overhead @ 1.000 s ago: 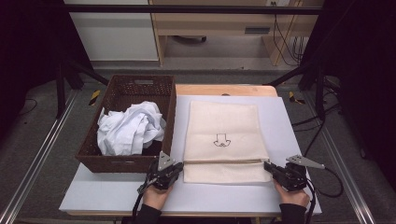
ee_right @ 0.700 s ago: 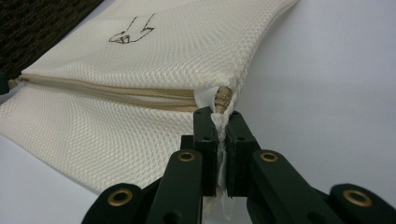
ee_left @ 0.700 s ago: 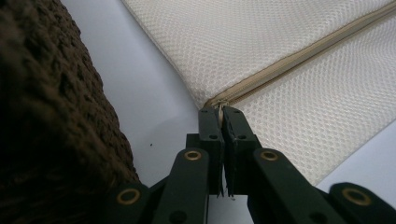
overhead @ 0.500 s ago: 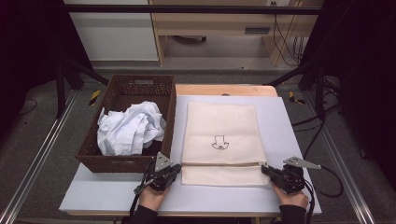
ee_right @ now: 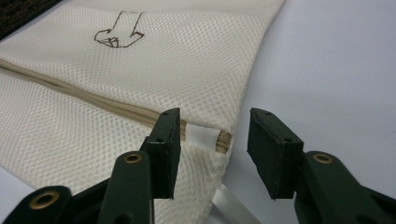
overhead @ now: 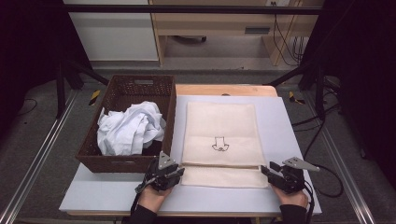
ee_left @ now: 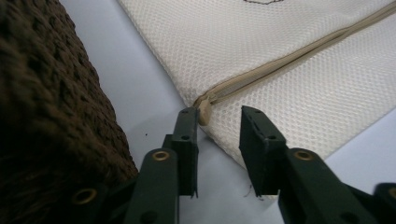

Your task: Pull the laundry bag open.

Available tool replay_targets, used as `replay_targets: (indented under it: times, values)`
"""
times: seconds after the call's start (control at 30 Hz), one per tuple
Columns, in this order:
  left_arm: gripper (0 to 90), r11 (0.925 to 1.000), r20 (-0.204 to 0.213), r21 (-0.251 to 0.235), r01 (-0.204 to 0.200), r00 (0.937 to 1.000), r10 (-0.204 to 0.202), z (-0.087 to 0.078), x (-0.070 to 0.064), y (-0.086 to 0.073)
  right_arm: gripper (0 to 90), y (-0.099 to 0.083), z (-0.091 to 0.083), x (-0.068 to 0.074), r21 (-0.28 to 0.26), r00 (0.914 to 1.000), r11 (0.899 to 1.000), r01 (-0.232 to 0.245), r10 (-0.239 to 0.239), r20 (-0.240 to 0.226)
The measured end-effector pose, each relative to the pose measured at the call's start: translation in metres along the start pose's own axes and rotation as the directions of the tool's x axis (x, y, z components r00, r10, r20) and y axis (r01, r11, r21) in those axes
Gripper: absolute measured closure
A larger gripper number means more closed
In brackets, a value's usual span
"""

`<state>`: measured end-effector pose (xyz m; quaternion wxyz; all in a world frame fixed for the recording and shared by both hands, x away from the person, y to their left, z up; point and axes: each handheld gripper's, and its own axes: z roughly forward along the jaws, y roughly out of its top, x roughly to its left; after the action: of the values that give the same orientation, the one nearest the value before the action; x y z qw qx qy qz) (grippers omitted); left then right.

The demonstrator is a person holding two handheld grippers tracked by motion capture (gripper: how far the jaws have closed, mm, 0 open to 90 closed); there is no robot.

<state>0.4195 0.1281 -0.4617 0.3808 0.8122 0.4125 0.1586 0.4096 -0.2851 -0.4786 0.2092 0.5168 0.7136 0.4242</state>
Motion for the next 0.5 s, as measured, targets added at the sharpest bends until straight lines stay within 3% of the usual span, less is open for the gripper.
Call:
replay_targets:
  times: [0.1,0.2,0.3,0.5]
  values:
    - [60.4,0.9997,0.019,-0.024,0.011,0.9998,-0.011,-0.005,-0.003,0.000,53.5,0.001,0.000,0.000,0.000,0.9999,1.000,0.012,-0.012,0.000]
    - [58.3,0.9998,0.019,-0.011,-0.019,0.9996,0.019,-0.005,-0.007,-0.002,53.6,0.002,0.000,0.000,-0.002,0.9997,1.000,0.025,-0.025,0.004]
    - [57.8,0.9997,0.042,-0.002,-0.023,0.9989,0.023,-0.003,-0.008,-0.007,53.9,0.003,0.000,0.001,-0.007,0.9998,1.000,0.019,-0.019,0.011]
    - [66.4,0.9996,0.061,0.014,-0.023,0.9979,0.022,0.002,-0.008,-0.021,58.6,0.010,0.006,0.003,-0.004,0.9967,0.997,0.071,-0.071,0.039]
